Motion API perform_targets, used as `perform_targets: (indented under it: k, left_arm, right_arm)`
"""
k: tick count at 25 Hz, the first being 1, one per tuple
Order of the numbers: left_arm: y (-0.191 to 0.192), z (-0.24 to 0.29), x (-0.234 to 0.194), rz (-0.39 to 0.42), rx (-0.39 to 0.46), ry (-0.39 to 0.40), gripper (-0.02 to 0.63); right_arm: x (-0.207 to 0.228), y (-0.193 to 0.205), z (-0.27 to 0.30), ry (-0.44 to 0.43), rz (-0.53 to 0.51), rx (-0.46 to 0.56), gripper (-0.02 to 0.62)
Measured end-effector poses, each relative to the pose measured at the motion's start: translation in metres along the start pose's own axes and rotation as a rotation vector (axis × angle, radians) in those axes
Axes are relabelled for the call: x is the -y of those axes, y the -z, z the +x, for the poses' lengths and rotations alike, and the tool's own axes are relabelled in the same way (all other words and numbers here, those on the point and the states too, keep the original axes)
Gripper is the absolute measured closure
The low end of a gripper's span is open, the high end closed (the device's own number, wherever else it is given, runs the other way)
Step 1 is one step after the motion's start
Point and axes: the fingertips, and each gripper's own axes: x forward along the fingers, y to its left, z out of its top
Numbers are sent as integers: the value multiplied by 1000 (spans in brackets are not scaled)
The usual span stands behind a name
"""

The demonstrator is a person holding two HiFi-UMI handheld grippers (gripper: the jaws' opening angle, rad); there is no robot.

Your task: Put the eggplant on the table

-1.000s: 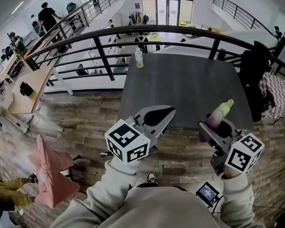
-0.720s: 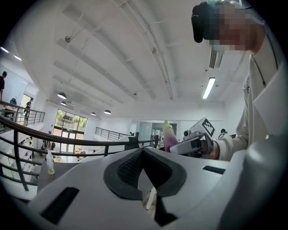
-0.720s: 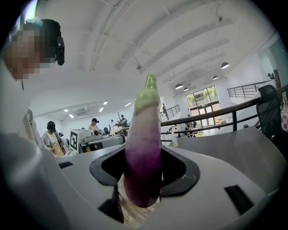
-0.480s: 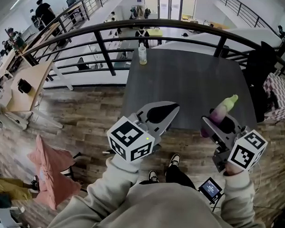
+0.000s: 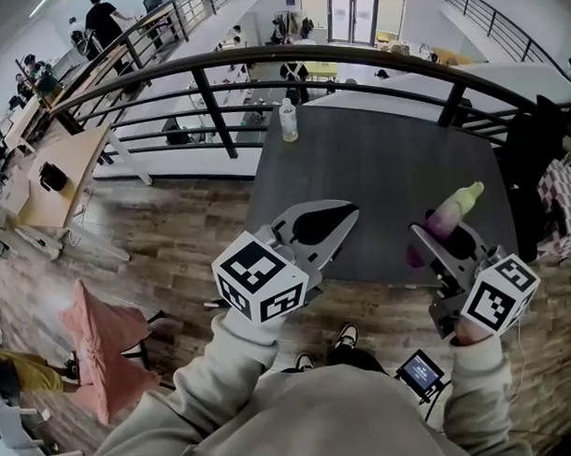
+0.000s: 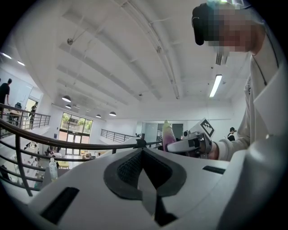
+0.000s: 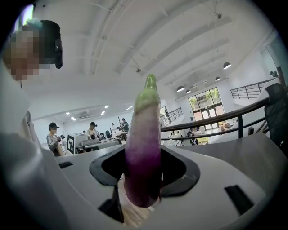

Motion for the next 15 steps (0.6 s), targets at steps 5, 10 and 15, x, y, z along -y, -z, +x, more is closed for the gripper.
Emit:
perform_targets:
  k: [5,10,15]
  left_arm:
    - [-7,37,-18,14,6,-19,604]
    - [-19,91,-20,34,12,8,604]
    - [-24,126,-22,29,10,0,604]
  right_arm:
    - [37,-16,5,-7,-2,9,373]
    - [82,-24,-5,-9,5,-3,373]
    - [118,-36,-17,-20,26,-5,373]
